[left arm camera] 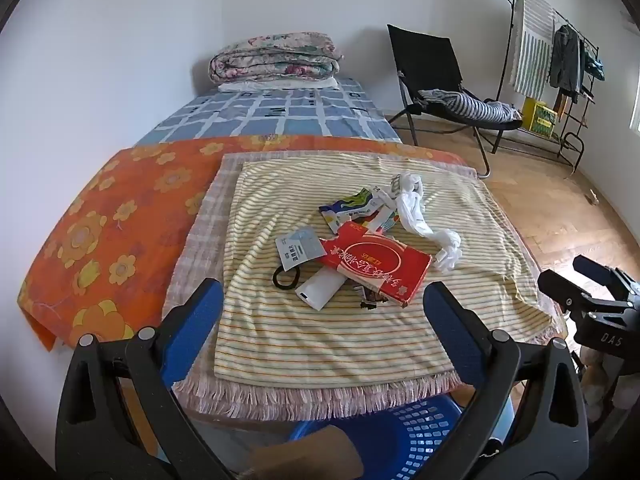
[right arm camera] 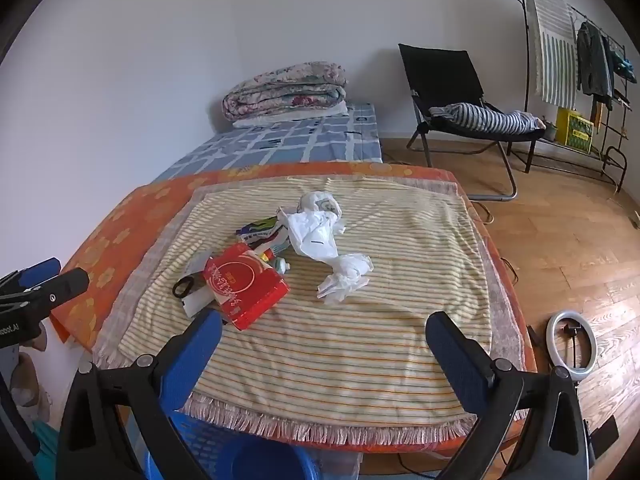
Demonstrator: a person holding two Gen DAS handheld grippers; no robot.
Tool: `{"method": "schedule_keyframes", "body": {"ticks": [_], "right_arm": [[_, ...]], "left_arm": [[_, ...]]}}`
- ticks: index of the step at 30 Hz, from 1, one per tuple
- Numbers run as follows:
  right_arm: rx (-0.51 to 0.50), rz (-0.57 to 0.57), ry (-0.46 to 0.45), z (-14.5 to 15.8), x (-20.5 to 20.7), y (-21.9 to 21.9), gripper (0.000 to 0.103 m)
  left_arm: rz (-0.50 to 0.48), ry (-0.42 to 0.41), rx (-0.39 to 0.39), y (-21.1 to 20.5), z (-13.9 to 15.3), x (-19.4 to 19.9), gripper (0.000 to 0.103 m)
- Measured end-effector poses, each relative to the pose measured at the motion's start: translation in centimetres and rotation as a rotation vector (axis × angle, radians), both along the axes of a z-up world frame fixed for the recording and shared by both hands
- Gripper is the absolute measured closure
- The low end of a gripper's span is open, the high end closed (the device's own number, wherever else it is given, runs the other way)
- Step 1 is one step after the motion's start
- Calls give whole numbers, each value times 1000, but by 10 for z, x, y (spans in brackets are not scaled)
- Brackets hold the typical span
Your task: Collect trash
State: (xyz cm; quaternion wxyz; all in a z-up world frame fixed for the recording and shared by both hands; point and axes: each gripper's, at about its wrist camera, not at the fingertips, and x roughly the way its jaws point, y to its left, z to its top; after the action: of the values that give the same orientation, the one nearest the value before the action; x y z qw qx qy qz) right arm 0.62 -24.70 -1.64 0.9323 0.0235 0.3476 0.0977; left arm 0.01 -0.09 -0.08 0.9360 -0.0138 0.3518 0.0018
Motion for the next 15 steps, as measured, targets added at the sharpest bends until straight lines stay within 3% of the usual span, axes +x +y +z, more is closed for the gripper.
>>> {"method": "schedule_keyframes", "body": {"ticks": [3,15], "right_arm": [[11,-4,14,-1,2,-1,0],[22,-10,21,-13,7,2,0]], "left_arm": [[-3,22,-50,4,-2,3,1],[-4,23,-19,-1,-8,10,1]]}}
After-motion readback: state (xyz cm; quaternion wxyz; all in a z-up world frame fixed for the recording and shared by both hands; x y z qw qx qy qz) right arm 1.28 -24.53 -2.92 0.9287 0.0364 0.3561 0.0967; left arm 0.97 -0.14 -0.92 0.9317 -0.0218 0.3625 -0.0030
